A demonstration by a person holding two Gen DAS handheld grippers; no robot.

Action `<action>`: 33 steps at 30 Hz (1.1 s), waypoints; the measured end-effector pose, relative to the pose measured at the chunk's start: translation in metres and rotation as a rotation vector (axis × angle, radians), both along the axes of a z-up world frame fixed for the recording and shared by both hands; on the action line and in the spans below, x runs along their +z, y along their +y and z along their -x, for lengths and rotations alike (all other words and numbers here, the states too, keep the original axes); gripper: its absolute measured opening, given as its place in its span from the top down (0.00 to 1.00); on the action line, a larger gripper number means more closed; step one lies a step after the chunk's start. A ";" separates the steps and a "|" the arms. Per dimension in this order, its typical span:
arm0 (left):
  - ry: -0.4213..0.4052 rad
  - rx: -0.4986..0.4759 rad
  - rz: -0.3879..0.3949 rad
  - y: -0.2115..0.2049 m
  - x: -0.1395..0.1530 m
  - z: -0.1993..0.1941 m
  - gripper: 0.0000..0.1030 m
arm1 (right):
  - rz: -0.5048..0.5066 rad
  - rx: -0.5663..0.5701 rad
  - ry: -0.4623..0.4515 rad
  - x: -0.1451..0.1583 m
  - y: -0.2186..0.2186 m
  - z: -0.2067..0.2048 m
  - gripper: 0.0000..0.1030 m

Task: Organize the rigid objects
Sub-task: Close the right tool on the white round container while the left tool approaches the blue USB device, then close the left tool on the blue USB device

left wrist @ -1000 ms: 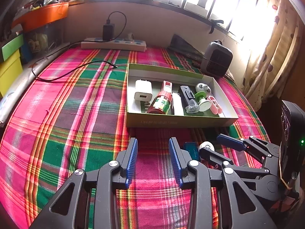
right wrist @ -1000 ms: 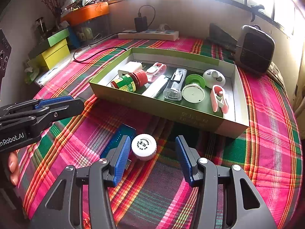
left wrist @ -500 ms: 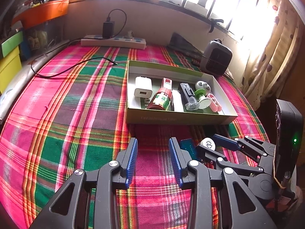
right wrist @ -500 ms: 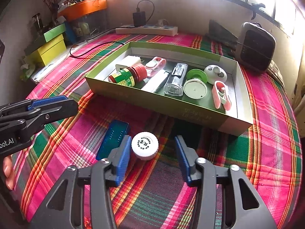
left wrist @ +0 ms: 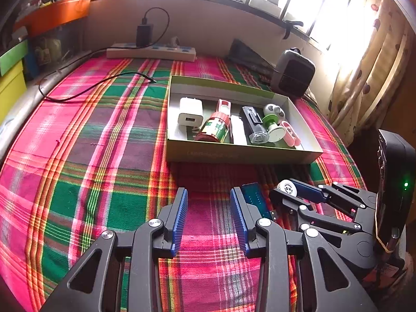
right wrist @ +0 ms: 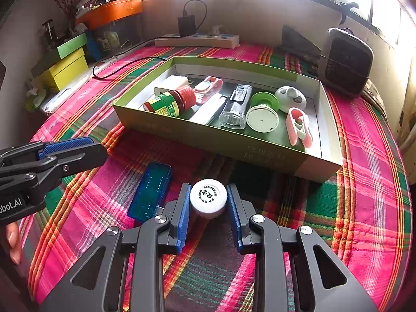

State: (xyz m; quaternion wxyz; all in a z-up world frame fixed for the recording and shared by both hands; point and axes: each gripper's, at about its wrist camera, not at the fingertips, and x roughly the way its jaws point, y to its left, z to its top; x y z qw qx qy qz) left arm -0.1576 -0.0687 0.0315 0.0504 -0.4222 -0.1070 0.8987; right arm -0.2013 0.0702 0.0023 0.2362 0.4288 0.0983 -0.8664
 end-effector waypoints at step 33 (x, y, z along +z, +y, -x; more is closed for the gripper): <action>-0.058 -0.106 0.043 0.038 -0.016 0.013 0.64 | 0.054 -0.037 0.039 0.011 0.025 -0.011 0.72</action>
